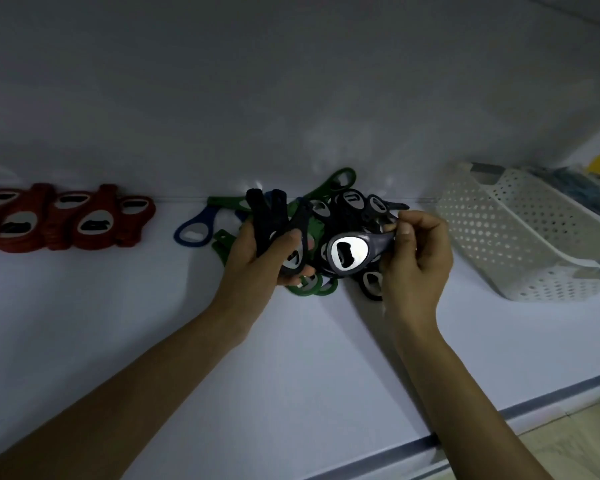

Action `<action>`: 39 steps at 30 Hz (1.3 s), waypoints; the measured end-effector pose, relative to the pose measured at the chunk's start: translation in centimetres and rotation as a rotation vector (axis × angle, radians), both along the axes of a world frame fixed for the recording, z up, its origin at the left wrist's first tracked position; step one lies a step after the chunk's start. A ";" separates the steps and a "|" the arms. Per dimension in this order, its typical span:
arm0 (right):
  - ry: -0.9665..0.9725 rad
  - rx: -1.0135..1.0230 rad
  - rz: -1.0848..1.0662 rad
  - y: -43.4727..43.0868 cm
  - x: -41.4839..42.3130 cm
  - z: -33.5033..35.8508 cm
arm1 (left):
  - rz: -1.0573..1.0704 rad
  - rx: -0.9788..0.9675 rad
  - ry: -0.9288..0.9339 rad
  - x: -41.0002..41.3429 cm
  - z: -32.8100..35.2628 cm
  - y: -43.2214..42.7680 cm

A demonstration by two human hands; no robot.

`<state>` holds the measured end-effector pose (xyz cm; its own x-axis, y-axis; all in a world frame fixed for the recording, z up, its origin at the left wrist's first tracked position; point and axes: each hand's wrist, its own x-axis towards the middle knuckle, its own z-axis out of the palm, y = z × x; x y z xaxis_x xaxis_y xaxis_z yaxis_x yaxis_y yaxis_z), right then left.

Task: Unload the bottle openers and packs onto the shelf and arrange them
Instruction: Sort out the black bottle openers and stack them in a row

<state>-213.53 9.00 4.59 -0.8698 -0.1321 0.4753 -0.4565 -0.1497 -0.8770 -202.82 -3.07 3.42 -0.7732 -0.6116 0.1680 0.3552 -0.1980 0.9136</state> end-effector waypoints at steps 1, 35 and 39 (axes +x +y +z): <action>0.016 0.008 0.055 0.0 0.2 0.0 | -0.011 -0.036 -0.008 0.0 -0.1 0.0; 0.022 0.303 0.549 -0.8 3.3 -0.4 | 0.251 -1.494 -0.387 0.8 -1.3 3.2; -0.122 0.177 0.715 -1.2 4.5 0.6 | 0.328 -1.410 -0.435 2.3 -1.1 3.0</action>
<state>-209.04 7.79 5.15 -0.5885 -0.7509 0.2998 -0.1982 -0.2255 -0.9539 -200.54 -0.07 2.30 -0.7807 -0.3005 0.5479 -0.1322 0.9363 0.3252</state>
